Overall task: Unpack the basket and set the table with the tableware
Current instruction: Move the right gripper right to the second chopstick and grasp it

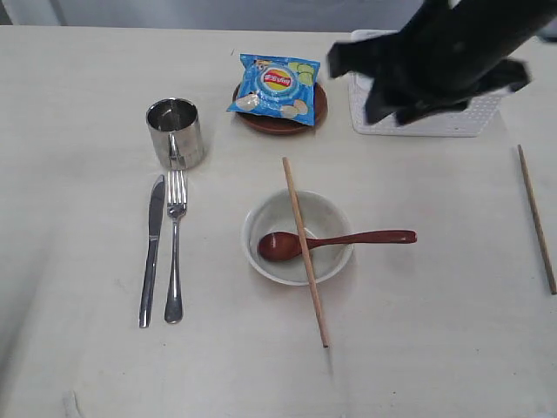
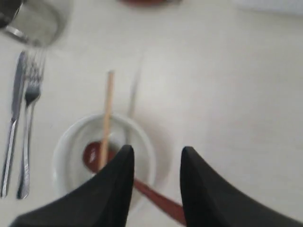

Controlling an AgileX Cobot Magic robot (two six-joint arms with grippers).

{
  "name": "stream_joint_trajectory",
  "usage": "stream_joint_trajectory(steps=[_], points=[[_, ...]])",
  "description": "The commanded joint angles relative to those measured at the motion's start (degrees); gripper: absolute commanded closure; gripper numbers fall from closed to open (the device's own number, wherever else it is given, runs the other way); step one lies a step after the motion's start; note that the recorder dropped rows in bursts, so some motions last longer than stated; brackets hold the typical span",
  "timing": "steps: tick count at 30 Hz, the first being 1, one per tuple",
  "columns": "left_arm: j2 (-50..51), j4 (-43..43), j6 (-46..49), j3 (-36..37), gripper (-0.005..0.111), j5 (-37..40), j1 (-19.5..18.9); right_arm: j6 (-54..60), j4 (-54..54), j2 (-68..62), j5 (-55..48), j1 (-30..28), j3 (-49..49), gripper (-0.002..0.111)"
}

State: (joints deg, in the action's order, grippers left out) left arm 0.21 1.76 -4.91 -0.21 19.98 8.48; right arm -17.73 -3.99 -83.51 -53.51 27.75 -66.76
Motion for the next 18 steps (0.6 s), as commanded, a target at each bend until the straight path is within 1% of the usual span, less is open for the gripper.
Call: stream_joint_trajectory(steps=[1,4,7,10,18], points=[[-0.21,-0.05,0.17,0.21,0.107,-0.12,0.27,1.26,9.25,4.05,-6.36,-10.76,-1.87,0.075],[-0.21,-0.05,0.17,0.21,0.107,-0.12,0.27,0.81,12.51,3.53,-7.48,-17.83,-0.99,0.075],[-0.21,-0.05,0.17,0.21,0.107,-0.12,0.27,0.69,13.09,1.41,-2.42,-23.13,0.96,0.075],[-0.21,-0.05,0.17,0.21,0.107,-0.12,0.27,0.6,13.49,-2.48,-2.68,-26.46,1.76,0.075],[-0.21,-0.05,0.17,0.21,0.107,-0.12,0.27,1.48,13.27,-12.94,-2.64,-31.74,2.96,0.075]])
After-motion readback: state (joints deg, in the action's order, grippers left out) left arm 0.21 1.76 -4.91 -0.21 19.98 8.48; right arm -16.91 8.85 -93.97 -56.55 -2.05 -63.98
